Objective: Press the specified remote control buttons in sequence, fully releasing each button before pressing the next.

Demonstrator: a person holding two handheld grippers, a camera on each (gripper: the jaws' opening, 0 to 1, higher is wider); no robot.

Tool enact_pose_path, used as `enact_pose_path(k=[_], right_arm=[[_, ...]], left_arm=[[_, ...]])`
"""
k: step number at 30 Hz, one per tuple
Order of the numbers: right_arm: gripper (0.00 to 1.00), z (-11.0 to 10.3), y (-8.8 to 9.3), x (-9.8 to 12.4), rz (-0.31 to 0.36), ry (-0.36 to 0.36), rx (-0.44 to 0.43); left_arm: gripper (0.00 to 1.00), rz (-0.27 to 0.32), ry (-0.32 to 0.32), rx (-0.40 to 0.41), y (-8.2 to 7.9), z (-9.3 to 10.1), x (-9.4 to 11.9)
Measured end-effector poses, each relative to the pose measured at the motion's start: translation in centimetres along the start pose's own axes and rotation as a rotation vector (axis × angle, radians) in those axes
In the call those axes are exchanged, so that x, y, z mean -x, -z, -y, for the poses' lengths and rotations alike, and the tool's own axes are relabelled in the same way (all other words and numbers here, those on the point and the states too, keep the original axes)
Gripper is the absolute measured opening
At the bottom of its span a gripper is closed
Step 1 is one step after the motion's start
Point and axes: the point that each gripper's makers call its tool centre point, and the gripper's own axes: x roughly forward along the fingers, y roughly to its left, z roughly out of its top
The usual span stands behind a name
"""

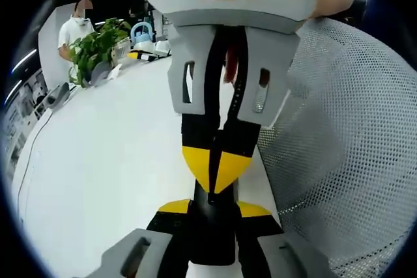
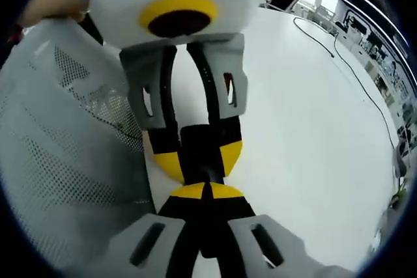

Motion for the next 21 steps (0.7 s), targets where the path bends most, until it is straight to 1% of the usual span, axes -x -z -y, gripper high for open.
enact_pose_path(k=[2,6,7,9,11,12,15,19,21], right_arm=[[0.00,-0.03,-0.12,-0.09,-0.005,0.003,0.020],[0.00,0.03,-0.20,-0.27,-0.038,0.019,0.162],[0.00,-0.07,-0.12,-0.29,-0.036,0.019,0.127],[0.00,0.07,-0.10,-0.24,-0.026,0.018,0.110],[0.00,0.15,-0.11,-0.19,-0.006,0.013,0.073],[0.00,0.14,-0.08,-0.11,0.002,0.011,0.070],[0.00,0.11,-0.09,-0.06,0.045,0.010,0.024],[0.00,-0.07,-0.25,-0.16,0.045,0.026,0.052],[0.00,-0.18,-0.65,-0.32,0.055,0.012,0.053]], left_arm=[[0.25,0.002,0.000,0.002,0.02,-0.03,-0.02],[0.25,0.001,0.007,0.013,-0.01,-0.05,-0.01],[0.25,0.002,0.007,0.014,-0.01,-0.06,-0.02],[0.25,0.005,0.003,0.011,-0.01,-0.02,-0.01],[0.25,0.006,0.004,0.012,-0.02,-0.03,0.00],[0.25,0.006,0.005,0.013,-0.01,-0.04,0.00],[0.25,0.011,0.000,0.013,-0.03,-0.02,0.00],[0.25,0.012,-0.001,0.013,-0.01,-0.03,-0.02],[0.25,0.012,0.000,0.013,-0.01,-0.05,-0.03]])
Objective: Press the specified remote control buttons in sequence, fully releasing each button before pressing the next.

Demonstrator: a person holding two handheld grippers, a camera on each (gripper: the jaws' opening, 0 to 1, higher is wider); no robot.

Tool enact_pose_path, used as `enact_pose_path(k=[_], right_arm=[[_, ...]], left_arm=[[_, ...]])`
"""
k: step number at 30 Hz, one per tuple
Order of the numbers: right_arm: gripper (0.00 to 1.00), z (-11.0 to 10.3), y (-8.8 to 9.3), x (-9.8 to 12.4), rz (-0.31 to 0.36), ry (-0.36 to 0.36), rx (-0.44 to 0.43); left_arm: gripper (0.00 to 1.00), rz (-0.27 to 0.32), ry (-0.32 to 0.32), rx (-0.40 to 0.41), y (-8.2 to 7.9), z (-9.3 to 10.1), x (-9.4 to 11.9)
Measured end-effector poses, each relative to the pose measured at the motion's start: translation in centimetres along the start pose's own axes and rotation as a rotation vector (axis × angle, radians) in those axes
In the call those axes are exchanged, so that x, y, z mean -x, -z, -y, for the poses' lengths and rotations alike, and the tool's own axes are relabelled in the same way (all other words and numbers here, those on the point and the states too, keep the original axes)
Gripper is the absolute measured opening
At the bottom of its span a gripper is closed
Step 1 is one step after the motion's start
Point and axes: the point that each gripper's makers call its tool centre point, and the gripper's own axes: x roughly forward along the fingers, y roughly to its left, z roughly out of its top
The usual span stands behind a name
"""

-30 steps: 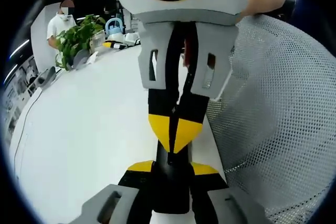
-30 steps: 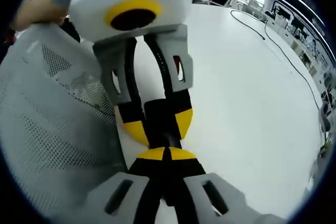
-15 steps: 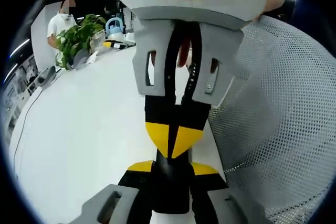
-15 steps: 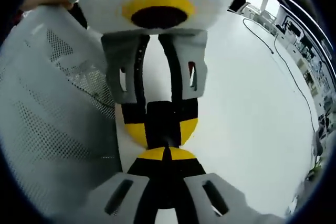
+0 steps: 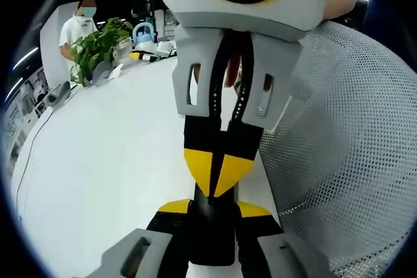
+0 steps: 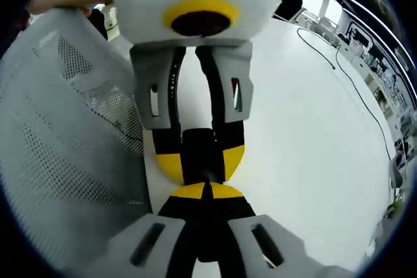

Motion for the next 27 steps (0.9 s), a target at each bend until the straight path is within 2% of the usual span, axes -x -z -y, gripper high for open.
enact_pose_path(k=[6,11,14,18,20,27], right_arm=[[0.00,0.08,-0.29,-0.22,-0.022,-0.013,0.028],[0.00,0.25,-0.30,-0.37,-0.066,-0.048,-0.009],[0.00,0.10,-0.26,-0.41,-0.078,-0.048,0.016],[0.00,0.13,-0.17,-0.31,-0.050,-0.031,0.006],[0.00,0.17,-0.20,-0.27,-0.016,-0.034,-0.047],[0.00,0.12,0.30,0.22,0.045,-0.057,-0.076]], left_arm=[[0.25,-0.001,0.000,-0.003,-0.01,-0.02,0.00],[0.25,0.000,0.002,-0.003,-0.01,-0.01,0.01],[0.25,0.001,0.004,-0.001,0.00,-0.01,0.03],[0.25,-0.001,0.003,-0.004,0.01,0.00,0.03],[0.25,-0.003,0.001,-0.007,0.01,0.01,0.02],[0.25,-0.006,-0.005,-0.009,0.05,-0.02,0.03]])
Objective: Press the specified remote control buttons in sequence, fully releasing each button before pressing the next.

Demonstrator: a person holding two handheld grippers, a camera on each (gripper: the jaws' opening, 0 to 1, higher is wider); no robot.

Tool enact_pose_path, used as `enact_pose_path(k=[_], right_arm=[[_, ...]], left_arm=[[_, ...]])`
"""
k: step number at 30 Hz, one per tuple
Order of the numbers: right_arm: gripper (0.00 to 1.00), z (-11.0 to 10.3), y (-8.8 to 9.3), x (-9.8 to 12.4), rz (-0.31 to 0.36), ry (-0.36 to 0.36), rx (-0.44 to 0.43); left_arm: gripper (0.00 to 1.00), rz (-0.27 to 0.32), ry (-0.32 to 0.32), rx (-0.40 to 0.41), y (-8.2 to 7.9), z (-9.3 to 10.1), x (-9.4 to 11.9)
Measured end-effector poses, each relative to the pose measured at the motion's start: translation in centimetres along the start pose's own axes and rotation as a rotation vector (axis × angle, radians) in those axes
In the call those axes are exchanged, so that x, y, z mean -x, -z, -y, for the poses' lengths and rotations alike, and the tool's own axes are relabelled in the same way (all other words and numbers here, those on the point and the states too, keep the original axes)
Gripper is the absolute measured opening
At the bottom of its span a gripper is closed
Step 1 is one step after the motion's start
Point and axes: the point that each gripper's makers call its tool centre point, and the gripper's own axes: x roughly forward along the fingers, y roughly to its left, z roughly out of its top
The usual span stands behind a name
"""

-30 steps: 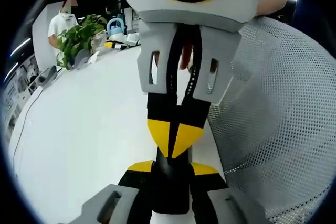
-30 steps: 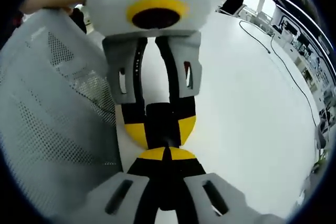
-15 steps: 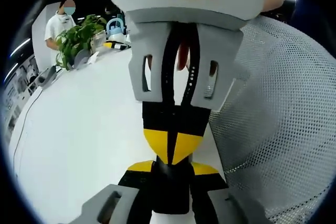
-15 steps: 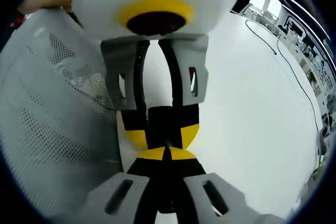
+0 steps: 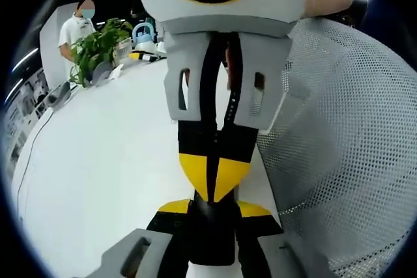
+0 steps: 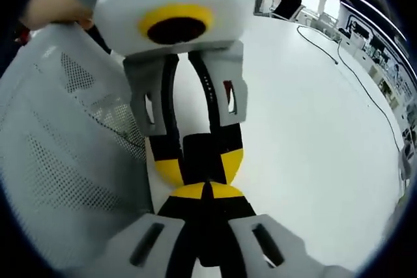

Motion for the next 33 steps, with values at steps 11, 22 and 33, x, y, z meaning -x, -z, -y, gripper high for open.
enact_pose_path(k=[11,22,33], right_arm=[[0.14,0.2,1.4,0.8,0.009,-0.007,-0.029],[0.22,0.5,1.7,1.0,0.019,-0.009,0.007],[0.24,0.5,2.3,1.4,0.022,-0.014,0.040]], left_arm=[[0.25,0.001,-0.001,0.000,0.0,0.0,0.0],[0.25,-0.001,-0.001,0.000,0.0,0.0,0.0],[0.25,-0.003,-0.005,0.003,0.0,0.0,0.0]])
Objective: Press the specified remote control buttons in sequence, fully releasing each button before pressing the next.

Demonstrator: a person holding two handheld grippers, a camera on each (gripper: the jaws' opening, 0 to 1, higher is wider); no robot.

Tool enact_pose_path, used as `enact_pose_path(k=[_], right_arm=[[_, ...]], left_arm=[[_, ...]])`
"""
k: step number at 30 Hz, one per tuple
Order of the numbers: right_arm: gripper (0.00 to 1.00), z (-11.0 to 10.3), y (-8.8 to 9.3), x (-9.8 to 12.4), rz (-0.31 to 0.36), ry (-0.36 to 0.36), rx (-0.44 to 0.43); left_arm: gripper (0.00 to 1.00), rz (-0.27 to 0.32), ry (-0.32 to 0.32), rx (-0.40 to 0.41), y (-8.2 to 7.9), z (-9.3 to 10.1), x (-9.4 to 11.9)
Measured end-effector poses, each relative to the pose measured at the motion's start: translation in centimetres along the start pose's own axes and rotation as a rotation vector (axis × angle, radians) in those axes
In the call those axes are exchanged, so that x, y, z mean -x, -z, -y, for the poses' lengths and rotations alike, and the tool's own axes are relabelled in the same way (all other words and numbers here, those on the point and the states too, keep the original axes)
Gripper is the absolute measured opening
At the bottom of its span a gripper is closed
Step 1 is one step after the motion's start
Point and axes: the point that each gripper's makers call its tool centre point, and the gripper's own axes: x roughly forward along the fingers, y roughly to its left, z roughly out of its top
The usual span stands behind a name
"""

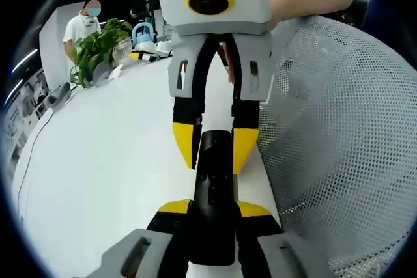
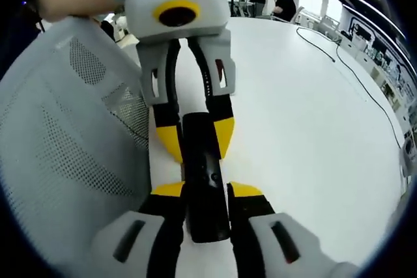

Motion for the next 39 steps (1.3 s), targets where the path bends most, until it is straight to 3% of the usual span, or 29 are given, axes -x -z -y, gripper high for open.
enact_pose_path(k=[9,12,14,27,34,39], right_arm=[[0.25,0.0,0.4,0.2,-0.004,-0.014,-0.008],[0.25,0.1,1.5,0.1,-0.059,0.000,0.044],[0.25,0.1,1.9,0.1,-0.068,-0.005,0.035],[0.25,0.4,2.9,0.8,-0.066,-0.021,0.024],[0.24,0.4,2.9,0.6,-0.085,-0.024,0.074],[0.24,0.5,2.9,0.6,-0.077,-0.024,0.063]], left_arm=[[0.25,-0.030,-0.026,0.025,-0.1,0.0,-0.1],[0.25,-0.034,-0.034,0.042,-0.1,0.0,-0.1],[0.25,-0.040,-0.038,0.039,-0.1,0.0,-0.1],[0.25,-0.032,-0.047,0.042,0.0,0.0,-0.1],[0.26,-0.037,-0.048,0.044,-0.1,0.0,-0.1],[0.32,-0.028,-0.035,0.078,0.0,0.0,0.1]])
